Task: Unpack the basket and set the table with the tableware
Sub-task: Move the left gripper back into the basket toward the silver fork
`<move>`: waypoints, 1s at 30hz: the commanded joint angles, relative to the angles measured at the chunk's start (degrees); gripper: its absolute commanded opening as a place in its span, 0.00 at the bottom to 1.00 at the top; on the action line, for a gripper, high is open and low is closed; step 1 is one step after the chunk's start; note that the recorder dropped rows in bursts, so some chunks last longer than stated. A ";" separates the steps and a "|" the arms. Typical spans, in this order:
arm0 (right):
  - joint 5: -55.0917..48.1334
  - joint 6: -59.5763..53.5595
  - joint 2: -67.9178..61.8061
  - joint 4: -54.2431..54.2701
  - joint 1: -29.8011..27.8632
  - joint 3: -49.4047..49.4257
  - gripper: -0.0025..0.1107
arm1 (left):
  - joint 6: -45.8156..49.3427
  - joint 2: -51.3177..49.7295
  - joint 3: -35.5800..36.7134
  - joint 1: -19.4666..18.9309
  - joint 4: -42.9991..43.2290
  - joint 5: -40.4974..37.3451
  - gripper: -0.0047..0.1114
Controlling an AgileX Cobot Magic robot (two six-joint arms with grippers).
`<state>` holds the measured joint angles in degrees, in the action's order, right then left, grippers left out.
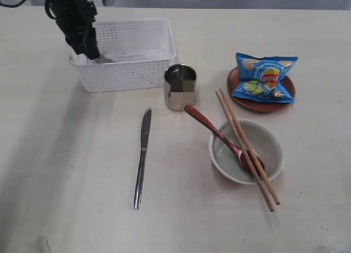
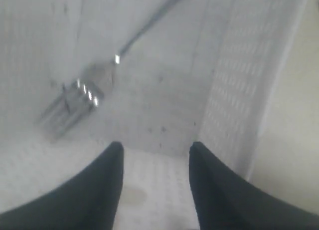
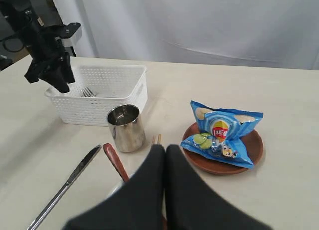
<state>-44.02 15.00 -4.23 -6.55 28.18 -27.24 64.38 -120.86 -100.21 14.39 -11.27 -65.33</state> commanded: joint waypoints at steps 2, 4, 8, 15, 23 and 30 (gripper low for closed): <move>0.18 0.02 0.03 -0.01 0.13 0.06 0.02 | 33.11 0.69 0.13 0.16 -10.38 9.80 0.41; 0.07 0.13 0.03 -0.01 0.13 0.06 0.02 | 33.51 0.44 1.02 0.16 -10.38 9.41 0.34; 0.07 0.13 0.03 -0.01 0.13 0.06 0.02 | 33.39 -1.98 4.34 0.16 -10.38 7.62 0.23; 0.07 0.13 0.03 -0.01 0.13 0.06 0.02 | 33.28 -4.76 4.76 0.16 -10.15 9.66 0.47; 0.07 0.13 0.03 -0.01 0.13 0.06 0.02 | 35.67 -8.39 4.76 0.16 -9.93 9.72 0.47; 0.07 0.13 0.03 -0.01 0.13 0.06 0.02 | 35.56 -9.10 4.76 0.16 -9.83 12.36 0.15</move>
<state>-44.02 15.00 -4.23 -6.55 28.18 -27.24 98.96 -128.10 -95.75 14.50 -22.28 -59.02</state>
